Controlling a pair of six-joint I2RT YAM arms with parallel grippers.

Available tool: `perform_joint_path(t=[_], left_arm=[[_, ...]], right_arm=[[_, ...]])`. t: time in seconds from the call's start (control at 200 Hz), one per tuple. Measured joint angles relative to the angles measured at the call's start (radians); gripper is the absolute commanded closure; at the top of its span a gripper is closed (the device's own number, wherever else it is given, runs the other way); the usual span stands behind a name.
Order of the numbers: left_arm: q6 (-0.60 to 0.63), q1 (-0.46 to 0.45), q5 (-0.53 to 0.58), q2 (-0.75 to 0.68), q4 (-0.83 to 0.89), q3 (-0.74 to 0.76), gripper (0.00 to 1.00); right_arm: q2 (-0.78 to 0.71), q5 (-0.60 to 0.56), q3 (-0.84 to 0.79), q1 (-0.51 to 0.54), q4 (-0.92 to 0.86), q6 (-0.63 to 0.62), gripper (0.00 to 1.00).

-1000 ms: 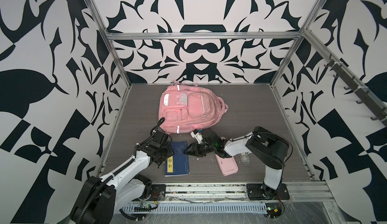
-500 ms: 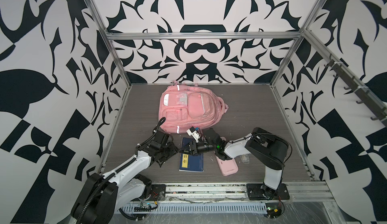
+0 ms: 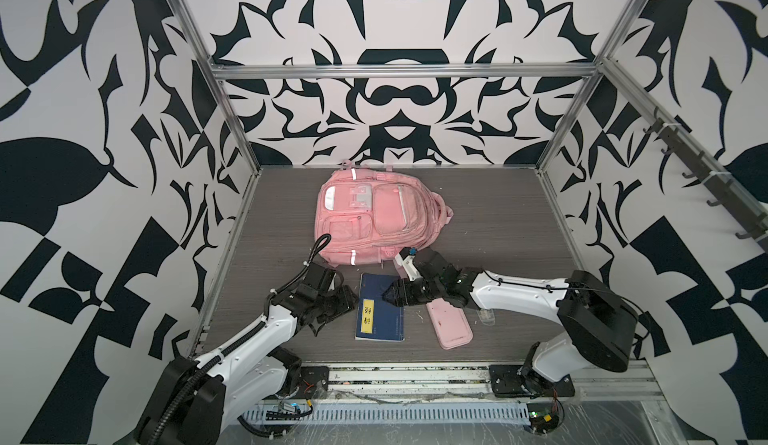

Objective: Pack the student bag

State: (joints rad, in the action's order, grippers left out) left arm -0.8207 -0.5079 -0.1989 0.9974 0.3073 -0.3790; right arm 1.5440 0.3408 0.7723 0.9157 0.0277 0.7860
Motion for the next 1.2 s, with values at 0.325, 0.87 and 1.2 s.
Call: perform_joint_path(t=[0.325, 0.87, 1.2], left_arm=[[0.048, -0.074, -0.009, 0.063, -0.038, -0.002, 0.56], [0.053, -0.163, 0.098, 0.324, 0.034, -0.168, 0.82], [-0.002, -0.175, 0.116, 0.320, 0.024, -0.155, 0.84]], right_arm=[[0.031, -0.050, -0.056, -0.002, -0.032, 0.021, 0.36], [0.107, -0.027, -0.007, -0.009, 0.035, 0.035, 0.38], [0.108, 0.019, -0.116, -0.048, 0.291, 0.129, 0.43]])
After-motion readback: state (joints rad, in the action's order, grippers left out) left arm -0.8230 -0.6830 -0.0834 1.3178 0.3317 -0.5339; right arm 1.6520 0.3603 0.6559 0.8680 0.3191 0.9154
